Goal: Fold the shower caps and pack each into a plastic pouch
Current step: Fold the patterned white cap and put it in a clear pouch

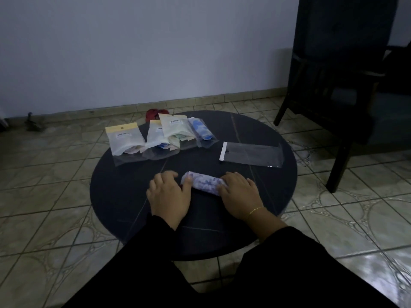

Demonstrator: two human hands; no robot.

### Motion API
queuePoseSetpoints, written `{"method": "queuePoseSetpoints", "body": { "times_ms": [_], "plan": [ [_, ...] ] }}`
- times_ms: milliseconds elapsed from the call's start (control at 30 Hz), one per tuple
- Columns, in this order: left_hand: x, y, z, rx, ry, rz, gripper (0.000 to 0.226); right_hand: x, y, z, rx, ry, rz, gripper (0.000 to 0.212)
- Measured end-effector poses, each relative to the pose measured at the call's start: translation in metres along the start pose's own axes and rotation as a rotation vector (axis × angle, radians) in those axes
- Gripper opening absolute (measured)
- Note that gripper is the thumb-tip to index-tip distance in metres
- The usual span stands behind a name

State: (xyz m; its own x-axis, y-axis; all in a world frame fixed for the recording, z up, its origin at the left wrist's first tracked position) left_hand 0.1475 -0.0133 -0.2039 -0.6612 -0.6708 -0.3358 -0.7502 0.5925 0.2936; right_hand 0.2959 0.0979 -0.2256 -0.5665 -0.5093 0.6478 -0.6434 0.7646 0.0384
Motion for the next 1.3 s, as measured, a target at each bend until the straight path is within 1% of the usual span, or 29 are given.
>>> {"method": "queuePoseSetpoints", "body": {
  "times_ms": [33,100,167,233,300,367,433,467,500,533,567,633,667,700,733,767,900,1067,1133,1233,1300],
  "plan": [
    [-0.006,-0.004,0.000,0.019,0.064,0.031,0.040,-0.001,0.000,-0.001,-0.040,0.001,0.002,0.031],
    [-0.021,-0.012,0.008,0.099,0.143,0.125,0.039,-0.002,0.000,-0.003,-0.080,0.000,0.014,0.030],
    [-0.039,-0.020,0.014,0.176,0.093,0.170,0.042,-0.002,0.000,-0.005,-0.103,0.007,0.027,0.030],
    [-0.054,-0.024,0.021,0.263,0.030,0.147,0.046,-0.003,0.000,-0.009,-0.117,0.054,0.059,0.029],
    [-0.062,-0.025,0.031,0.408,-0.050,0.055,0.051,-0.004,0.000,-0.014,-0.123,0.142,0.093,0.029],
    [-0.067,-0.024,0.042,0.509,-0.289,-0.069,0.050,-0.004,-0.001,-0.017,-0.095,0.245,0.105,0.031],
    [-0.080,-0.022,0.047,0.541,-0.652,-0.153,0.049,-0.009,0.000,-0.020,-0.053,0.422,0.144,0.031],
    [-0.087,-0.021,0.048,0.543,-0.785,-0.165,0.043,-0.011,0.000,-0.022,-0.036,0.521,0.158,0.030],
    [-0.095,-0.021,0.049,0.547,-0.870,-0.161,0.032,-0.013,0.001,-0.026,-0.040,0.588,0.159,0.030],
    [-0.102,-0.019,0.052,0.544,-0.903,-0.150,0.025,-0.019,0.004,-0.030,-0.047,0.621,0.156,0.034],
    [-0.111,-0.018,0.055,0.544,-0.909,-0.123,0.025,-0.028,0.006,-0.033,-0.045,0.622,0.166,0.038],
    [-0.127,-0.015,0.063,0.545,-0.854,-0.065,0.034,-0.049,0.009,-0.041,-0.034,0.647,0.205,0.038],
    [-0.133,-0.013,0.070,0.543,-0.831,-0.047,0.037,-0.049,0.004,-0.052,-0.045,0.695,0.212,0.032],
    [-0.137,-0.011,0.077,0.536,-0.819,-0.036,0.038,-0.051,0.000,-0.061,-0.063,0.752,0.211,0.027],
    [-0.140,-0.009,0.083,0.537,-0.795,-0.038,0.037,-0.056,-0.001,-0.068,-0.080,0.786,0.212,0.029],
    [-0.145,-0.008,0.085,0.536,-0.766,-0.034,0.036,-0.061,-0.003,-0.074,-0.104,0.794,0.212,0.030],
    [-0.165,-0.003,0.081,0.515,-0.555,0.035,0.039,-0.077,-0.006,-0.084,-0.234,0.722,0.232,0.020],
    [-0.182,0.005,0.080,0.472,-0.505,0.087,0.041,-0.085,0.000,-0.086,-0.321,0.805,0.278,0.020],
    [-0.190,0.003,0.078,0.472,-0.405,0.165,0.044,-0.088,0.001,-0.087,-0.344,0.812,0.272,0.020],
    [-0.191,-0.006,0.077,0.488,-0.191,0.282,0.051,-0.094,0.000,-0.084,-0.370,0.815,0.287,0.022],
    [-0.189,-0.011,0.073,0.408,-0.037,0.404,0.054,-0.093,-0.003,-0.087,-0.411,0.807,0.293,0.022]
  ]
}}
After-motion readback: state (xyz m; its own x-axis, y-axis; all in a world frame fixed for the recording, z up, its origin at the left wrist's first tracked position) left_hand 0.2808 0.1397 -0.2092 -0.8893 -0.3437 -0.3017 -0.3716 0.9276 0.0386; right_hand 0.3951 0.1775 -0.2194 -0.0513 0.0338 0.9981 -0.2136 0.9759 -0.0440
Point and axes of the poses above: each hand's wrist, its own y-axis towards the middle knuckle, its own z-axis out of the palm, x = y × z, the point moved 9 cm from there along y, towards the middle knuckle, and after that the axes turned 9 degrees about y, right-handed, at the moved point
